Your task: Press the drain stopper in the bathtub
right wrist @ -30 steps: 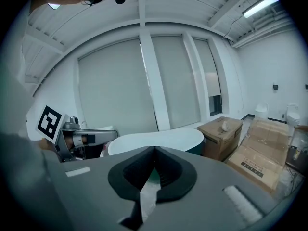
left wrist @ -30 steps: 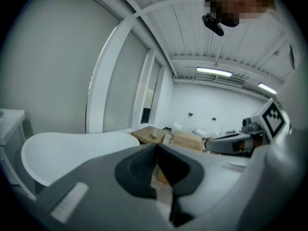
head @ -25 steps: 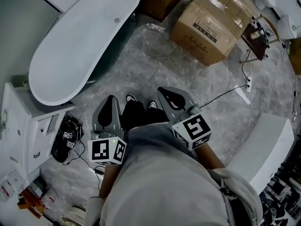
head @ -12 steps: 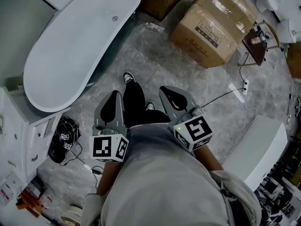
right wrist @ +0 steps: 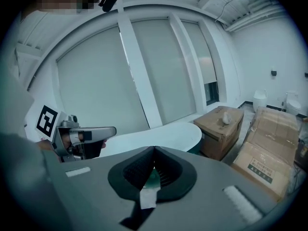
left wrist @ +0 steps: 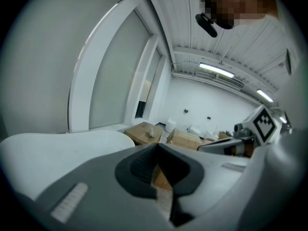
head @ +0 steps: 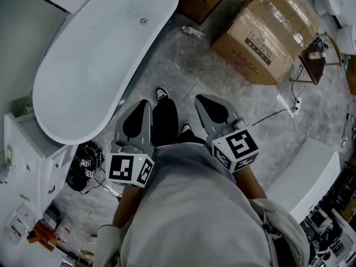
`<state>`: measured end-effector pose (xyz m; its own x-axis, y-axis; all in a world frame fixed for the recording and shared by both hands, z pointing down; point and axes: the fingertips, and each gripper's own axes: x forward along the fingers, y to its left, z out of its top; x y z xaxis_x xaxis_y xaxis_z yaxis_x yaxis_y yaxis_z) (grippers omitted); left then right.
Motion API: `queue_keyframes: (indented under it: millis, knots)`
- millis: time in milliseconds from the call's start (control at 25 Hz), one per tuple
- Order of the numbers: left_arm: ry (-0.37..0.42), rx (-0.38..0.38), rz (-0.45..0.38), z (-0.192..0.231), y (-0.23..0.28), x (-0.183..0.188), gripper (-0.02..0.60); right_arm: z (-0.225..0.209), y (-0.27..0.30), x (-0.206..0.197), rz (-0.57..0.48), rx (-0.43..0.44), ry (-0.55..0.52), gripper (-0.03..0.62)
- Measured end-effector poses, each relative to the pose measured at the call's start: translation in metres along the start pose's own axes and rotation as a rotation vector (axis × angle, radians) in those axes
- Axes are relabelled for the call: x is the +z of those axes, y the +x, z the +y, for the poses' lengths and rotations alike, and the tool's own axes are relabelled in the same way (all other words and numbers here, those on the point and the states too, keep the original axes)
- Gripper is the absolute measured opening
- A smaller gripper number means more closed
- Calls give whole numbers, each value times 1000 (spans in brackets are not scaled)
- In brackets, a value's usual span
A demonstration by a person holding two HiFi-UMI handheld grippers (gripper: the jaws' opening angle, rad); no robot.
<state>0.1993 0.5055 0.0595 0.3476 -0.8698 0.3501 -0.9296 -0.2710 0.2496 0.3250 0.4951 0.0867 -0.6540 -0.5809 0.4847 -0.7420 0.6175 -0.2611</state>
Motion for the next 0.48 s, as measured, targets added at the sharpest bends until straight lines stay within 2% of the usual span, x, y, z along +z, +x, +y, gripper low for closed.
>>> queue_keyframes:
  millis: [160, 360, 480]
  knots:
    - [-9, -14, -37, 29, 29, 31, 0, -21, 39, 27, 15, -29, 25, -11]
    - [-16, -27, -33, 66, 56, 53, 0, -3, 88, 52, 48, 39, 22, -9]
    - [-27, -39, -68, 86, 69, 69, 0, -10, 109, 68, 40, -8, 34, -11]
